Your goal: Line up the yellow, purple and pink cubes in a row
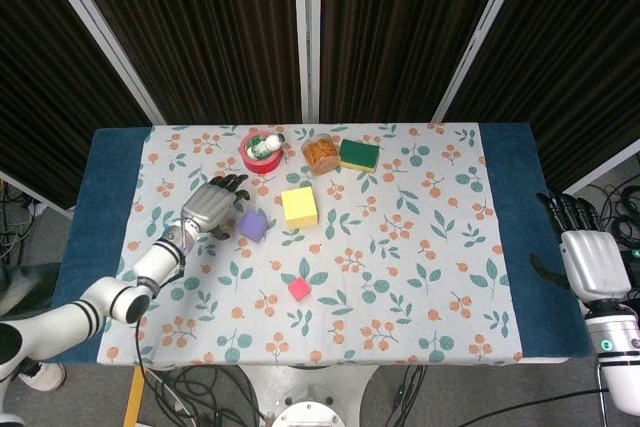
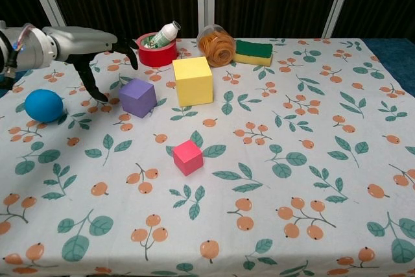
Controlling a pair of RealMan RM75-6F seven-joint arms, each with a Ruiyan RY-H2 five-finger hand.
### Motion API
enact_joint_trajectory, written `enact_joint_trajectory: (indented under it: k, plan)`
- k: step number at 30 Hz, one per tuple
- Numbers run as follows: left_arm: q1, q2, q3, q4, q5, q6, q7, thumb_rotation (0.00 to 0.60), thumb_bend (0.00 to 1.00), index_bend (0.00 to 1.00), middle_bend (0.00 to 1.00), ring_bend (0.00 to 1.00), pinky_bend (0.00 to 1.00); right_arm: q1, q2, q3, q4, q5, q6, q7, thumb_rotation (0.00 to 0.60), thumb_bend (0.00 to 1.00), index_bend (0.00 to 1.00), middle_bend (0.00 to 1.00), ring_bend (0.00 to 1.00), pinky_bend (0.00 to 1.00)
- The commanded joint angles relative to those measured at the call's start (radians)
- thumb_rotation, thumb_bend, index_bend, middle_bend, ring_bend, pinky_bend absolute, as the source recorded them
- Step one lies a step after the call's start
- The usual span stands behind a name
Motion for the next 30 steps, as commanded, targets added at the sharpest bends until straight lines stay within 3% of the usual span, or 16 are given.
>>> enact_joint_trajectory:
  k: [1, 8, 16, 26, 30]
  plan:
    - [-0.023, -0.033, -0.002, 0.028, -0.030, -0.024, -0.006, 0.600, 0.20, 0.32, 0.10, 0.05, 0.14, -0.011, 0.002, 0.007, 0.008, -0.001, -0.003, 0.011, 0.600, 0.24, 0.00, 0.01, 0.00, 0.00]
    - [-0.037, -0.078, 0.003, 0.056, -0.046, -0.005, -0.013, 0.600, 0.23, 0.39, 0.12, 0.05, 0.14, -0.035, 0.002, 0.022, 0.026, -0.004, -0.014, 0.039, 0.600, 0.24, 0.00, 0.01, 0.00, 0.00]
    - [-0.014, -0.099, 0.009, 0.043, -0.070, 0.070, 0.008, 0.600, 0.28, 0.53, 0.26, 0.12, 0.18, -0.046, -0.005, 0.041, 0.042, -0.017, -0.032, 0.061, 0.600, 0.23, 0.00, 0.01, 0.00, 0.00]
    - [0.075, 0.054, 0.012, -0.312, -0.062, 0.240, 0.038, 0.600, 0.26, 0.52, 0.28, 0.15, 0.20, -0.066, -0.007, 0.055, 0.050, -0.046, -0.032, 0.080, 0.600, 0.24, 0.00, 0.01, 0.00, 0.00]
    - [0.074, 0.053, 0.024, -0.381, -0.022, 0.285, 0.080, 0.600, 0.26, 0.52, 0.27, 0.15, 0.20, -0.078, -0.003, 0.058, 0.045, -0.055, -0.024, 0.080, 0.600, 0.23, 0.00, 0.01, 0.00, 0.00]
